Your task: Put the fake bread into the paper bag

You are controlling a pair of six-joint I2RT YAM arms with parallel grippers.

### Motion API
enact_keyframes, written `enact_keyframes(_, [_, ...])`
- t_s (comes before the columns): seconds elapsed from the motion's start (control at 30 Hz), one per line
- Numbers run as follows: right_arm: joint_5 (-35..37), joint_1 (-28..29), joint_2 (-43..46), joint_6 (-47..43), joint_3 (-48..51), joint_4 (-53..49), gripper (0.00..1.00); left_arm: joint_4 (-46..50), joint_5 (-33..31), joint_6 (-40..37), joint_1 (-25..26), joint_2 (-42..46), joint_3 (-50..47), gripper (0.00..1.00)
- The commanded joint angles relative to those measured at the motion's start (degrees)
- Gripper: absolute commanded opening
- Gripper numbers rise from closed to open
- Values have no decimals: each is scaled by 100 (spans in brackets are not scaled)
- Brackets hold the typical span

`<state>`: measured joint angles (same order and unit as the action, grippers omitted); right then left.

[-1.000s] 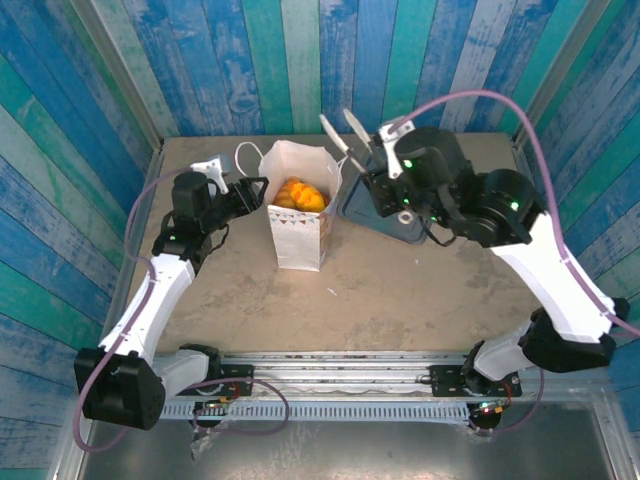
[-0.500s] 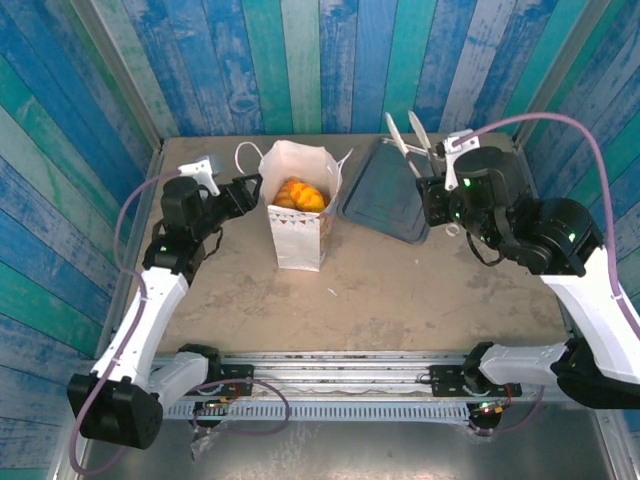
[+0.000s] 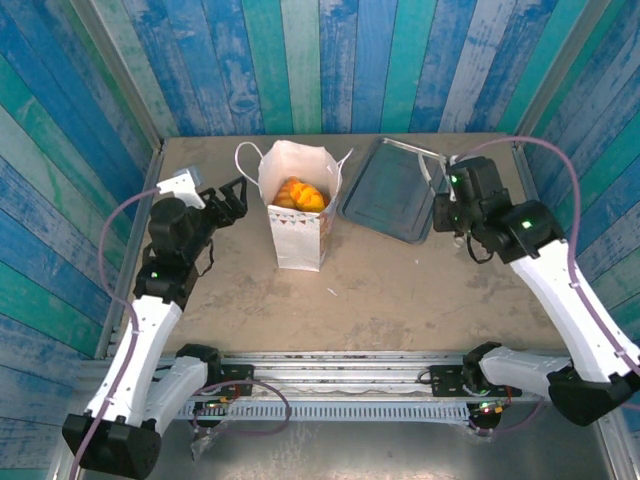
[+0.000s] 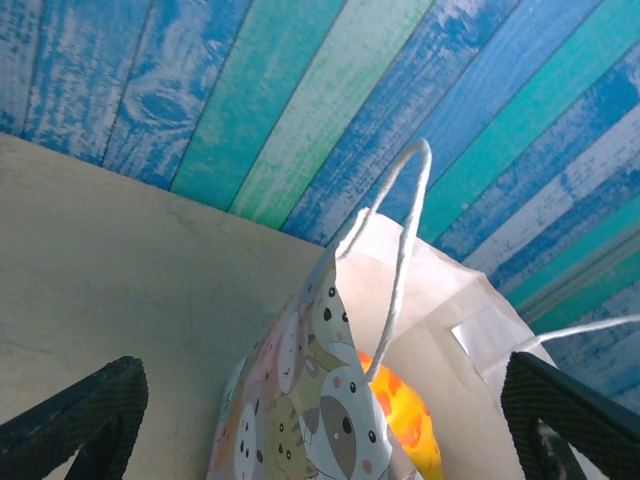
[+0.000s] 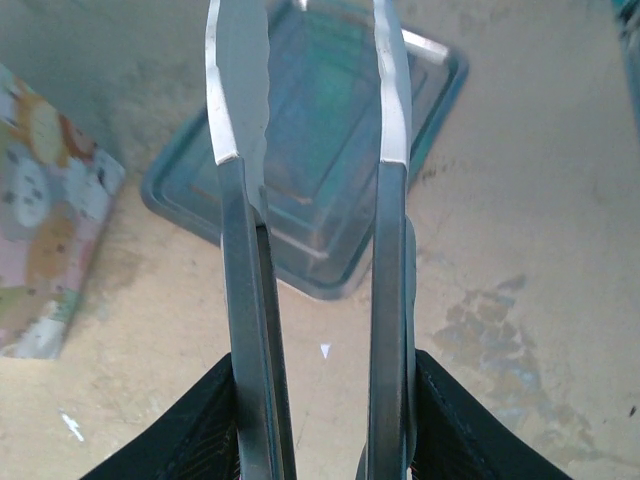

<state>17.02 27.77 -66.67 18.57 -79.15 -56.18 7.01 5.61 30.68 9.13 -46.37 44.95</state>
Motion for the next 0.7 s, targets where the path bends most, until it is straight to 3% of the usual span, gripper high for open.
enact_keyframes(0.0, [-462, -195, -355, -5, 565, 875, 43, -161, -589, -185, 19, 285, -91, 100])
enact_keyframes(0.13, [-452, -262, -1114, 77, 863, 1348, 43, -8, -888, -346, 19, 376, -85, 98])
enact_keyframes(0.4, [-611, -410, -2780, -29, 527, 1971, 43, 3, -996, -444, 20, 317, -100, 97])
enact_keyframes(0.67, [-589, -492, -3538, 76, 521, 2214, 44, -23, -1097, -561, 19, 219, -127, 97])
